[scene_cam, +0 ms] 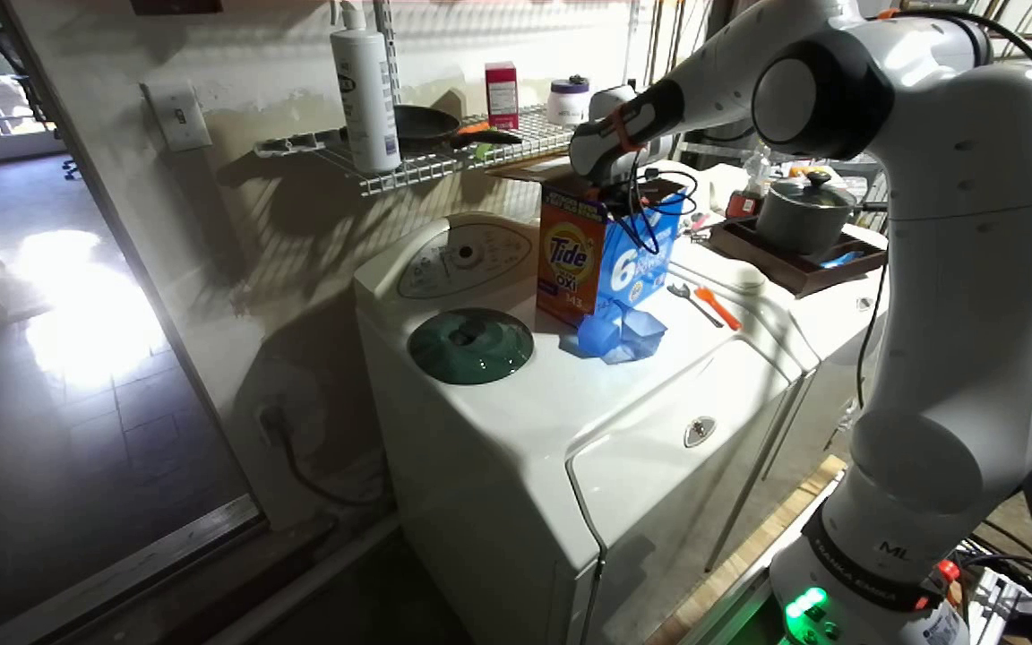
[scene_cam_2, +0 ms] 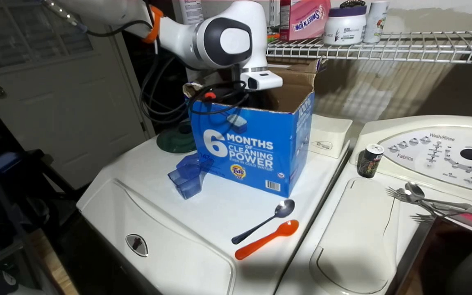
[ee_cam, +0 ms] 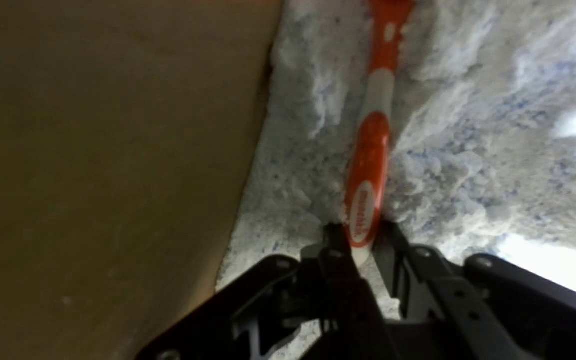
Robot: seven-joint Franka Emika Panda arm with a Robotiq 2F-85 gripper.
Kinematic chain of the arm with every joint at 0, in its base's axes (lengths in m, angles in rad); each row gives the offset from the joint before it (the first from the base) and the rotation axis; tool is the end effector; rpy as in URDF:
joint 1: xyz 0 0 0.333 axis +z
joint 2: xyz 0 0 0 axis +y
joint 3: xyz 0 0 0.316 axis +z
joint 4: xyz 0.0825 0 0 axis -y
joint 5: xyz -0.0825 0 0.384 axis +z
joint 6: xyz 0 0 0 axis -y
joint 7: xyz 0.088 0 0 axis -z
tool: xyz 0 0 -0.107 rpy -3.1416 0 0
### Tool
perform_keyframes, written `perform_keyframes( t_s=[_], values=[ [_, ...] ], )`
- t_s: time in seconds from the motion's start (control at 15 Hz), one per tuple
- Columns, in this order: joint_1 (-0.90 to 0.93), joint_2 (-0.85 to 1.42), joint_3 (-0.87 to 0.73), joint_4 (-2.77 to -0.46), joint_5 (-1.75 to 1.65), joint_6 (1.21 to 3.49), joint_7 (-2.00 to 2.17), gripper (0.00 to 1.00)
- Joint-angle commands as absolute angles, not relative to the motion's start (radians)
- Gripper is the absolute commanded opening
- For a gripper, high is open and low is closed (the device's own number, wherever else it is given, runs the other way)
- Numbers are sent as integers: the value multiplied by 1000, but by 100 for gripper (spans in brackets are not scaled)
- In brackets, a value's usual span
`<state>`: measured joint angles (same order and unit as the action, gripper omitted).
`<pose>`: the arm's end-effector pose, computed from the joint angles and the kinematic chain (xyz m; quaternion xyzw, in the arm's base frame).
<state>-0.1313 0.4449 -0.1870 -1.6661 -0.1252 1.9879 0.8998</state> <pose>0.6252 -0.2009 0.3445 0.8346 -0.5393 -0.0283 0.1087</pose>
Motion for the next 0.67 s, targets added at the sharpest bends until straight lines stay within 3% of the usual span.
perform_keyframes(
  t_s=[0.0, 0.6],
  values=[
    [-128, 505, -185, -1667, -67, 1974, 903, 5],
    [-133, 495, -195, -1644, -63, 1953, 901, 5]
  ],
)
